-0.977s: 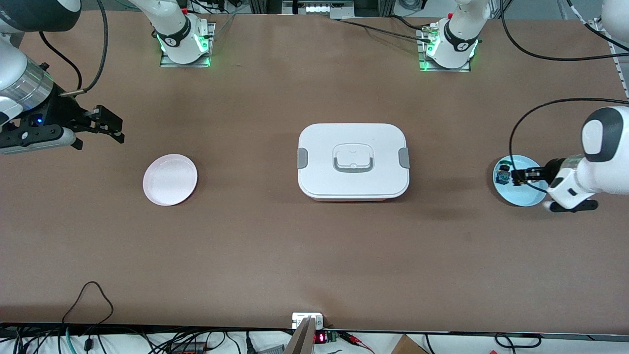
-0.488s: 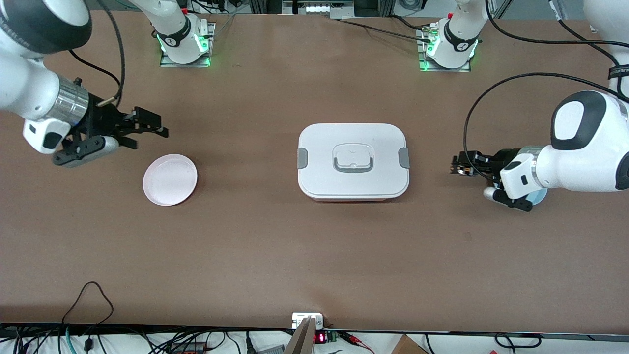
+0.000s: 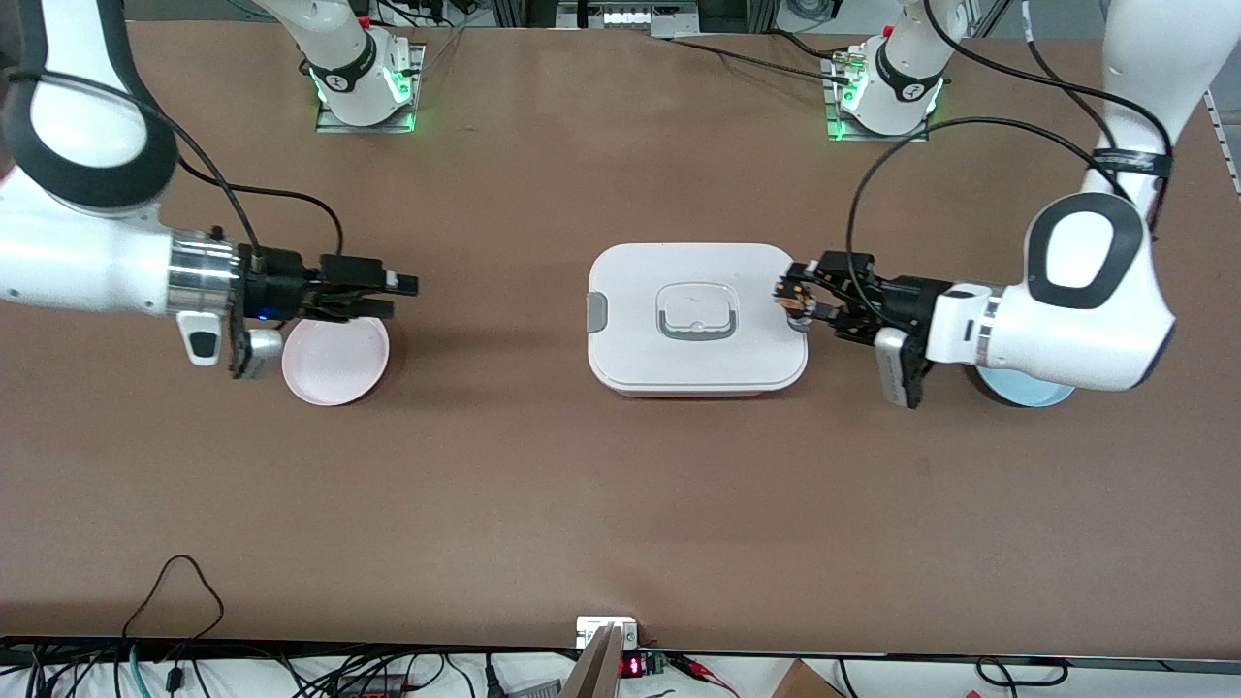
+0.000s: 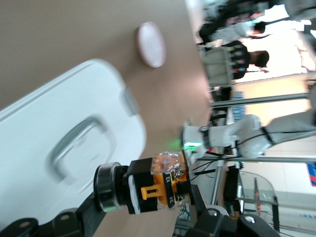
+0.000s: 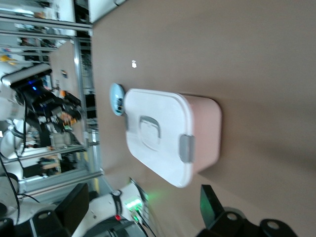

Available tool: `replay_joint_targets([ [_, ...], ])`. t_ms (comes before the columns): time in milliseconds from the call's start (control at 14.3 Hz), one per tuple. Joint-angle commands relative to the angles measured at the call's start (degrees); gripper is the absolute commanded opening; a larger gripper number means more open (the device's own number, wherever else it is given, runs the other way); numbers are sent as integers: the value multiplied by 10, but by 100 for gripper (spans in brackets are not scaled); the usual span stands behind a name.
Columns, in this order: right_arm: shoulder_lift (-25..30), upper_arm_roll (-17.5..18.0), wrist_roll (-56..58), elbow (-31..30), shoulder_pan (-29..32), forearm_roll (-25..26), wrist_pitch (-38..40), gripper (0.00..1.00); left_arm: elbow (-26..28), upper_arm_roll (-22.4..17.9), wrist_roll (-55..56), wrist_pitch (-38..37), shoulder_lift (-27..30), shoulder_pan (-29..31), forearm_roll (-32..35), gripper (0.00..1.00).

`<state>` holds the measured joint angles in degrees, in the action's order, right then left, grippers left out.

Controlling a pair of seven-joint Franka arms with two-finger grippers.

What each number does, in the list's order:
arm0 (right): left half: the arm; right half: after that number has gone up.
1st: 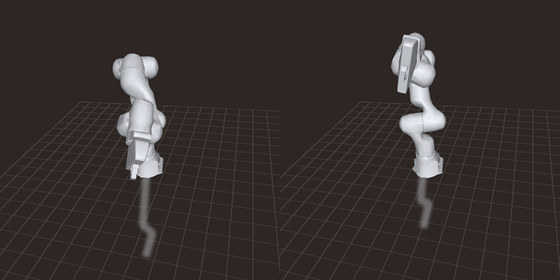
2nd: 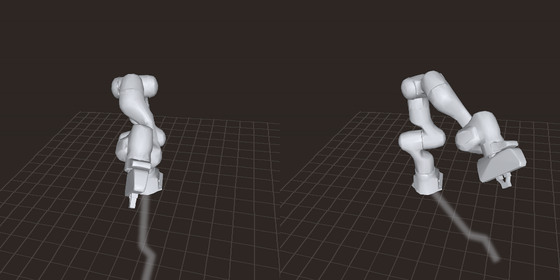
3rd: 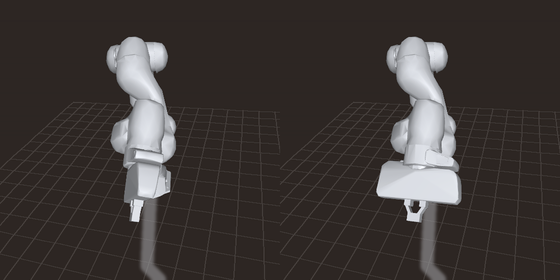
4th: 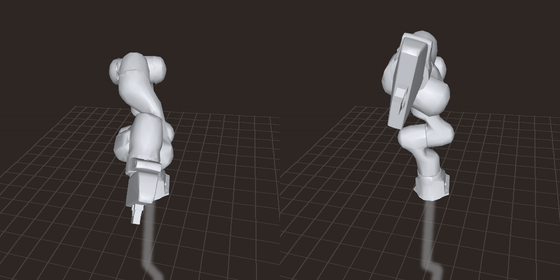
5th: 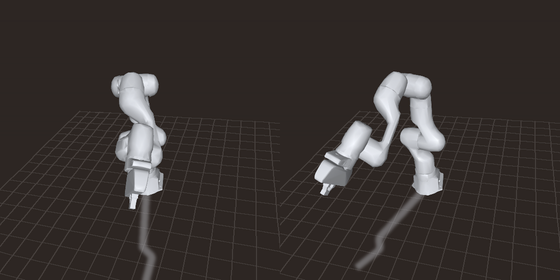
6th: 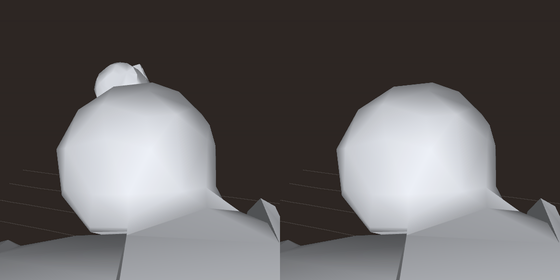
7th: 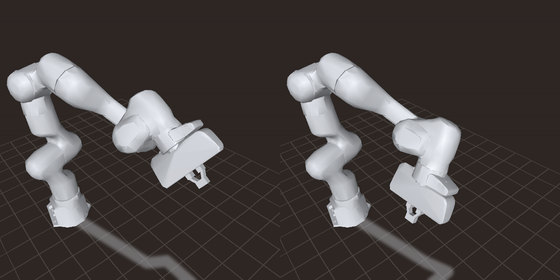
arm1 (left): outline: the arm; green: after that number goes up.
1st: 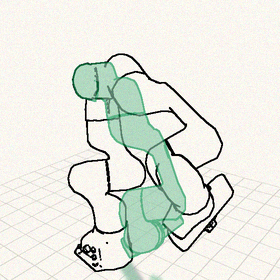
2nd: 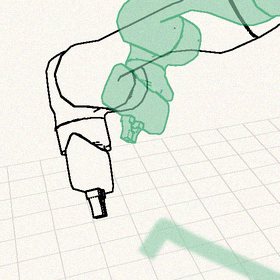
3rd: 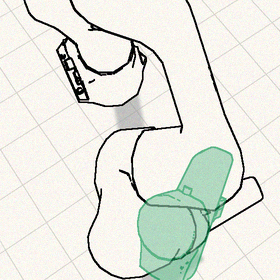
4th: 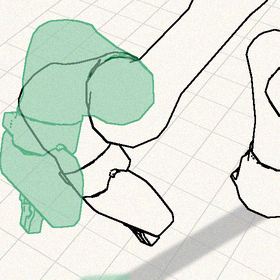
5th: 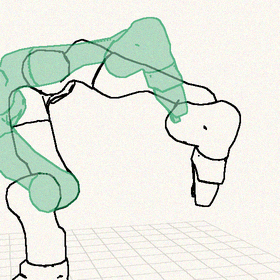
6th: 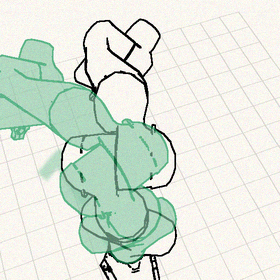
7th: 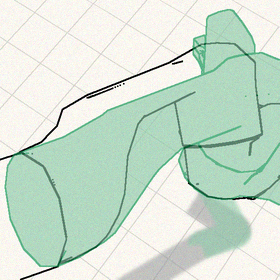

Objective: Transfer orange switch to right arm and place
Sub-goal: 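Lift the orange switch with the left gripper while the right gripper approaches, then grasp the orange switch with the right gripper beside the left gripper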

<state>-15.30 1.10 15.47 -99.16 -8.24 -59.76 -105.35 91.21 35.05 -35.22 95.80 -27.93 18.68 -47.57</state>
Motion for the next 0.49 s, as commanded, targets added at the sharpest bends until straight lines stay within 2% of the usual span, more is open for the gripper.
replay_joint_targets([
  [0,3,0,10,-21,-34,-71,-41,100,-7,0,-95,40,-13,-57,-94,33],
  [209,-1,0,-41,-29,-42,-90,-43,100,-9,-1,-269,65,-57,-103,-214,33],
  [419,4,1,-117,-37,-47,-132,-42,100,-9,-1,-418,103,-93,-122,-247,35],
])
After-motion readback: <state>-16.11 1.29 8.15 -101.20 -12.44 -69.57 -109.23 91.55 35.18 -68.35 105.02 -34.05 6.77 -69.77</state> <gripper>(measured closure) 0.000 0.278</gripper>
